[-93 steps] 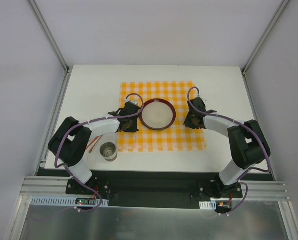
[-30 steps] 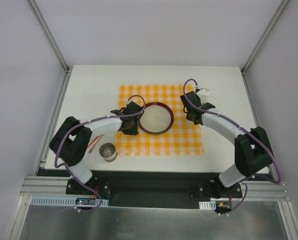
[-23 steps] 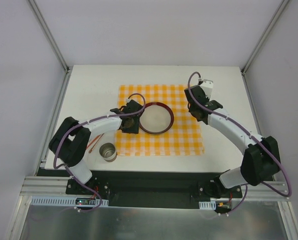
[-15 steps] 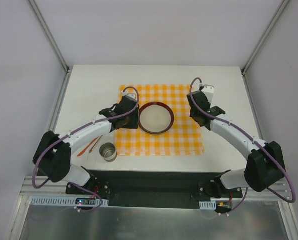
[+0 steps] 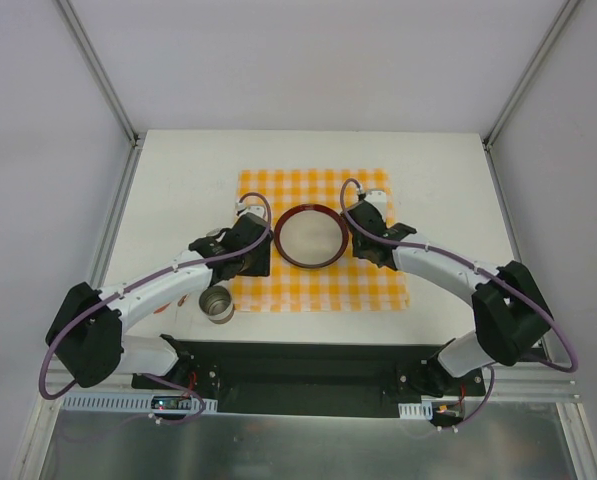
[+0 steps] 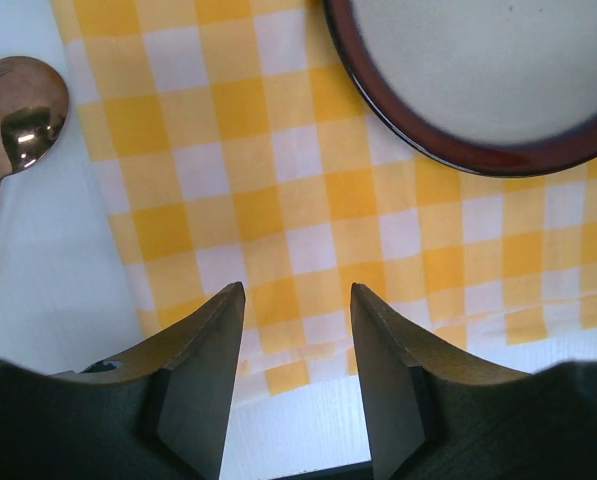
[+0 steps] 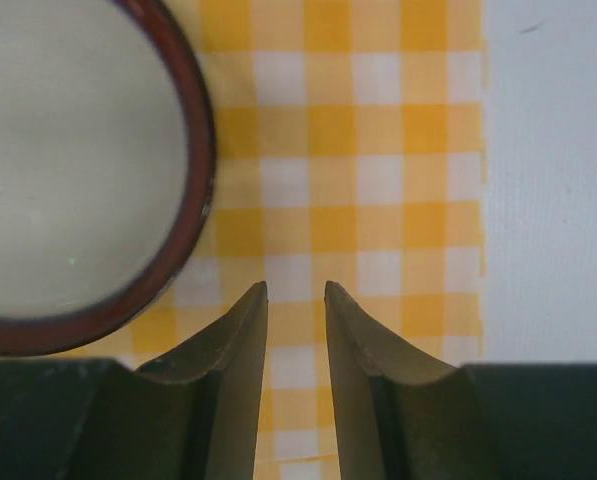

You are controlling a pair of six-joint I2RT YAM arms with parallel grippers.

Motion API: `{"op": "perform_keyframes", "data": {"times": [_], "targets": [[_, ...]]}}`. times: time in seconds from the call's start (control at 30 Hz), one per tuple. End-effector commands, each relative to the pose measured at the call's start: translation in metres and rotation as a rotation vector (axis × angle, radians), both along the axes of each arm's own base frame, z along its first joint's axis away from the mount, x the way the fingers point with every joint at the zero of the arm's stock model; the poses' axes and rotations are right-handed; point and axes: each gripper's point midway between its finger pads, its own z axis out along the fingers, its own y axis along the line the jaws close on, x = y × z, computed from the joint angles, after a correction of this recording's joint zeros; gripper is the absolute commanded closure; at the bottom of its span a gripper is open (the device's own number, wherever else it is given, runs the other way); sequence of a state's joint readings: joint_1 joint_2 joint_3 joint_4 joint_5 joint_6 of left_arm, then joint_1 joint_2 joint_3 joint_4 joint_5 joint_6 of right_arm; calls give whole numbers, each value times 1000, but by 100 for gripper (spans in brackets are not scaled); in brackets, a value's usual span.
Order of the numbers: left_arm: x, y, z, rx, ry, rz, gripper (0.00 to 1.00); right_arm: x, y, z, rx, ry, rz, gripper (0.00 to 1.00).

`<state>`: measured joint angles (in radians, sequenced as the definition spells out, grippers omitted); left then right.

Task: Set the dinner table for one person
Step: Pick up the cup at the corner of the board.

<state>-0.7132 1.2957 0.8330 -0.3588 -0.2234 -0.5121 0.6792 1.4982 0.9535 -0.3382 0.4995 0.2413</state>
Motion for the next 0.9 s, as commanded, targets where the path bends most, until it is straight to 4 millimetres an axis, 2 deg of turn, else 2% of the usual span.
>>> {"op": "perform_keyframes", "data": {"times": [0.0,0.03,0.13,0.17,0.2,0.23,0.27,0.4,0.53,0.7,0.87], "targets": [[2,12,11,16,-61,47,52,9,40,33,45,-58,109,68],[3,14,15,19,-81,55,51,6,55,40,47,-69,146,68],[6,18,23,26,-114,59,48,-6,82,42,19,-68,222,68],[9,19,25,32,-126,65,47,-4,91,52,15,-92,231,68],[12,19,30,31,-137,66,47,-13,101,53,-4,-91,264,68],[14,18,30,44,-139,58,47,-14,105,50,-30,-89,270,68],[17,18,31,47,-140,59,47,-14,111,59,-39,-109,276,68],[32,23,29,59,-117,83,46,-28,135,64,-61,-128,328,68],[42,32,22,59,-75,108,46,-37,141,65,-61,-139,338,67],[50,39,15,65,-41,124,50,-42,139,61,-74,-141,331,67],[45,46,9,74,-25,138,49,-34,122,69,-144,-182,294,66]]}}
